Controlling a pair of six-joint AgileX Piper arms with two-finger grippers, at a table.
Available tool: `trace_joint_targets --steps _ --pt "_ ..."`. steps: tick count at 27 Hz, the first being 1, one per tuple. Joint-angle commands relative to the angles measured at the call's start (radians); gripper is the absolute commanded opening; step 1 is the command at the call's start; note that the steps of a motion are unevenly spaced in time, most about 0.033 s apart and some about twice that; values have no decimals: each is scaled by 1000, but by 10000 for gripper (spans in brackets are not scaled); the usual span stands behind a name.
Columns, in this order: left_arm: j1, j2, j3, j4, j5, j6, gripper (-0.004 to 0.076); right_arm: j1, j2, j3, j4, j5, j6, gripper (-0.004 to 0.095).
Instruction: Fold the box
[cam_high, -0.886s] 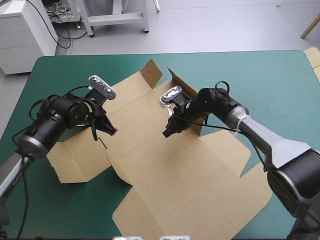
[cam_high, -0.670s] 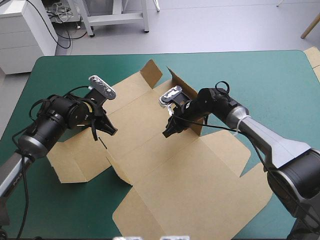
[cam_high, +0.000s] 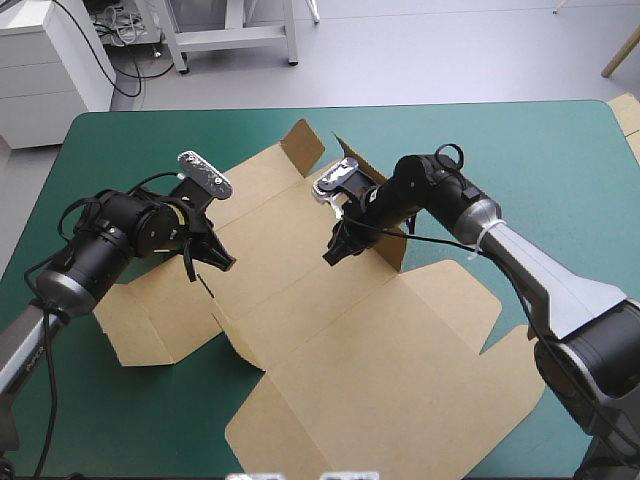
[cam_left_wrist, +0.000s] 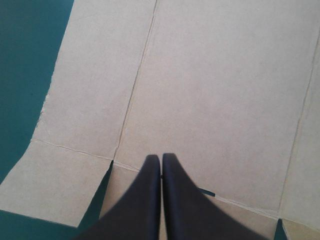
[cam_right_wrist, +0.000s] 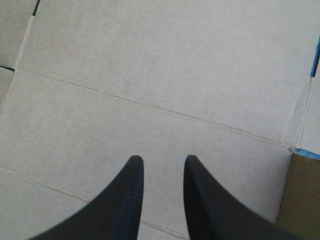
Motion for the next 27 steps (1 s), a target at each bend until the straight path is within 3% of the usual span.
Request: trace_joint_targets --steps 1,4,8,11,21,27 --pt "-5 -27 -34 -5 -31 0 -8 0 -53 -135 -43 65 7 256" --pt "-5 -27 -34 -5 -30 0 -8 0 -53 -234 -145 133 33 294" --pt "-5 -27 -34 -5 -30 0 -8 0 -53 -325 -236 197 57 419" --pt "-5 -27 -34 -5 -26 0 -8 -4 -59 -360 -293 197 81 499" --pt "-5 -27 -34 11 -17 -3 -8 -217 -144 -366 -256 197 99 540" --pt "-5 -27 -34 11 -14 -3 -8 -280 -152 -361 -212 198 97 540"
